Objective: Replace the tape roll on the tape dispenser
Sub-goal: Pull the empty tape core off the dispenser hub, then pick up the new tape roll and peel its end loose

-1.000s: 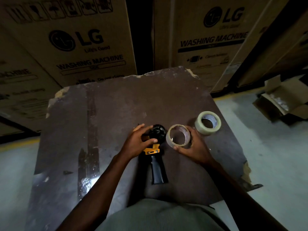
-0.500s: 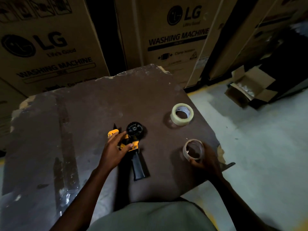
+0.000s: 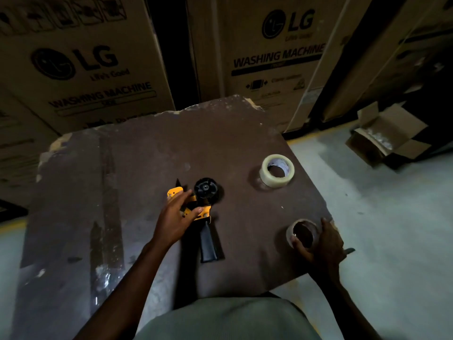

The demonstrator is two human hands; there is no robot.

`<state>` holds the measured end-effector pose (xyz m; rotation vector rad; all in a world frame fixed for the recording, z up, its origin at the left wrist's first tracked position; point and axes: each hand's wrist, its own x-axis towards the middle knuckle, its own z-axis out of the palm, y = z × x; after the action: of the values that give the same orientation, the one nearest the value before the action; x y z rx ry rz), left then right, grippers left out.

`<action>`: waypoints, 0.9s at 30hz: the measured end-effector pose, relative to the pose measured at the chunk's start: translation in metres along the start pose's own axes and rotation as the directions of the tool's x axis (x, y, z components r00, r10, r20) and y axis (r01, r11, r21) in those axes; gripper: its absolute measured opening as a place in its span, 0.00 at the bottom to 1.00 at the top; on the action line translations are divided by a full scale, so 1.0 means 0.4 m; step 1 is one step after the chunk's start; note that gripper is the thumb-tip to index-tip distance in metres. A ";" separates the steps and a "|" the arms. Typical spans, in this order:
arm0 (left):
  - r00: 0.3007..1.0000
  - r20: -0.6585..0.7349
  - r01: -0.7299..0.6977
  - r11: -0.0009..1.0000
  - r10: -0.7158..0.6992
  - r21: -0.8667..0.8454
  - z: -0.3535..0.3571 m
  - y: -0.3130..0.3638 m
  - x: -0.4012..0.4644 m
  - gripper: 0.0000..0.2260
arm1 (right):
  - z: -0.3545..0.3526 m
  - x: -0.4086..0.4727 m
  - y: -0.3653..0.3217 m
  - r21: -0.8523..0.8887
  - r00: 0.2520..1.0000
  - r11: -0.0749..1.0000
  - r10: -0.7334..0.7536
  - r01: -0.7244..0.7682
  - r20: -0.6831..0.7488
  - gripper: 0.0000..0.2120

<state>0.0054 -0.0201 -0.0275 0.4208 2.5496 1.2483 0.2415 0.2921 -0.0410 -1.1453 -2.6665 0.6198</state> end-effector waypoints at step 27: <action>0.938 -0.292 0.174 0.982 -0.188 -0.074 -0.042 -0.009 -0.204 0.29 | 0.263 -0.029 -0.518 0.222 0.230 0.589 -0.062 -0.777 0.971 0.12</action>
<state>0.0740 -0.0646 -0.0114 -0.0189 2.7203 1.3881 0.0813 0.1238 -0.0443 -1.4385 -2.0280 2.9641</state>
